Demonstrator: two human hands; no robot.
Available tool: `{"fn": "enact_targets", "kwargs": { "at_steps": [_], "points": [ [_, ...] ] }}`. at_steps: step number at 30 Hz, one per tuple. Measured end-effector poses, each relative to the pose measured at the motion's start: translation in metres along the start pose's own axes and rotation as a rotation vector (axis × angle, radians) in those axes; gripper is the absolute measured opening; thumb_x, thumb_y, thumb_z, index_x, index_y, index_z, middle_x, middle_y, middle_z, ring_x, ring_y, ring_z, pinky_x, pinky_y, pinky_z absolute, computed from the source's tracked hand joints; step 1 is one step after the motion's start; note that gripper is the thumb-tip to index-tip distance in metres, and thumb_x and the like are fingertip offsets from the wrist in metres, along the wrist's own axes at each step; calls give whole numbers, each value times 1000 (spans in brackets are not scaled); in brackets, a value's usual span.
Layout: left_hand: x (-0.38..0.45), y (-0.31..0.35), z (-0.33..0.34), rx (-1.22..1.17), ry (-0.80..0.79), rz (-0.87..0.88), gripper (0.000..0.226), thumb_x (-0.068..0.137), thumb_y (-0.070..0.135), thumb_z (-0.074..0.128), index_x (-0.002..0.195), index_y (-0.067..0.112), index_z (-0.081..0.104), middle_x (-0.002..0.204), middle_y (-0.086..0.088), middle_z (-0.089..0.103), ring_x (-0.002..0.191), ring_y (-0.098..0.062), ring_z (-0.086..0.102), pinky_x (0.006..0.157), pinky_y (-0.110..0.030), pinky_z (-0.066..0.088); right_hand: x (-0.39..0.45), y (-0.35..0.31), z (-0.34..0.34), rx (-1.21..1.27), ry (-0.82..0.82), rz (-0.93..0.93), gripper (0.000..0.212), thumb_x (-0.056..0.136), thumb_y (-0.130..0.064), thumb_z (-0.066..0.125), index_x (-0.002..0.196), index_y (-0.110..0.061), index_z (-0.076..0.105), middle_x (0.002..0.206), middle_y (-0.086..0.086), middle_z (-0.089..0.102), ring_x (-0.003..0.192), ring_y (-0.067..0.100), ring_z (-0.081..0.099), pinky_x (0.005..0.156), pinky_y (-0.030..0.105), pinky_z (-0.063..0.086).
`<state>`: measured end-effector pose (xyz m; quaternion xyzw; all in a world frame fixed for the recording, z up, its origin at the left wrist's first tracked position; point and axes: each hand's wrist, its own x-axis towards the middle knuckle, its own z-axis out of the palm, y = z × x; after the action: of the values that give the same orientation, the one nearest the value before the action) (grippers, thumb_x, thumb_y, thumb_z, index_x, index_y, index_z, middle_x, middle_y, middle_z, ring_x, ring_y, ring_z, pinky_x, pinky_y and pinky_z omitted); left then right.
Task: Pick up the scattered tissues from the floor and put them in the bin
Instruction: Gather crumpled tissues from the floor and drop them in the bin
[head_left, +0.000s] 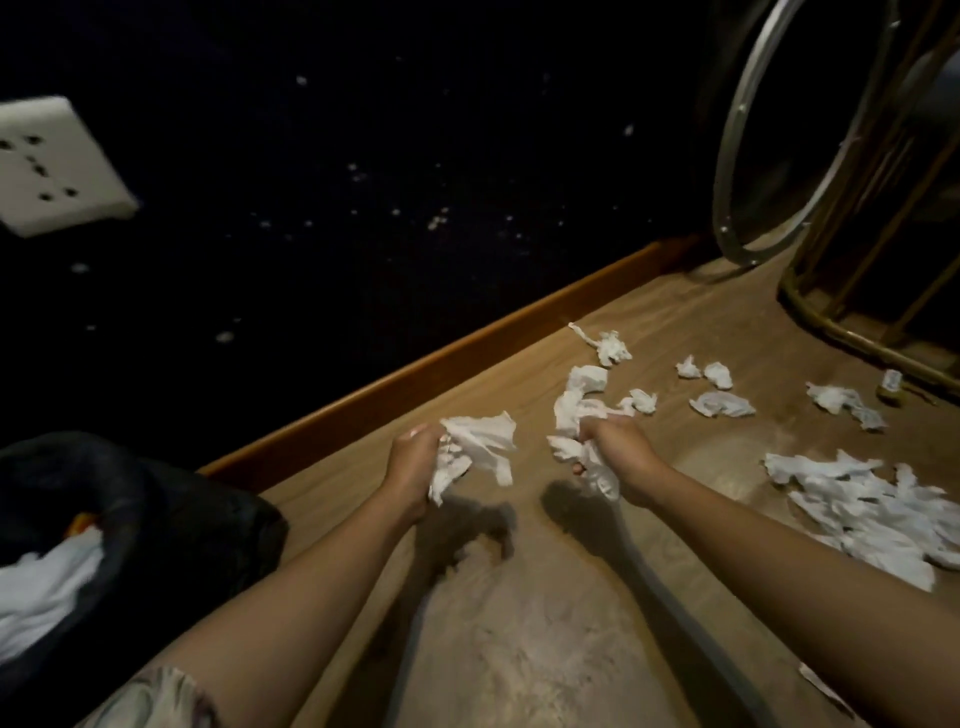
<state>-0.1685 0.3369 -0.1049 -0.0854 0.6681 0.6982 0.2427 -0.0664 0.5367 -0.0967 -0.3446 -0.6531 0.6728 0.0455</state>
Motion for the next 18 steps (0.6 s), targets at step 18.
{"fn": "enact_targets", "kwargs": {
  "at_steps": [18],
  "points": [
    [-89,102,-252,-109,782,563,23,78,23,79,95,19,65,89,-1,72,83,-14,70,71,-26,55,-89,-78,333,369,-765,134,20,80,-10,70,97,0,68,90,19,70,79,32,67,74,41,54]
  ]
}}
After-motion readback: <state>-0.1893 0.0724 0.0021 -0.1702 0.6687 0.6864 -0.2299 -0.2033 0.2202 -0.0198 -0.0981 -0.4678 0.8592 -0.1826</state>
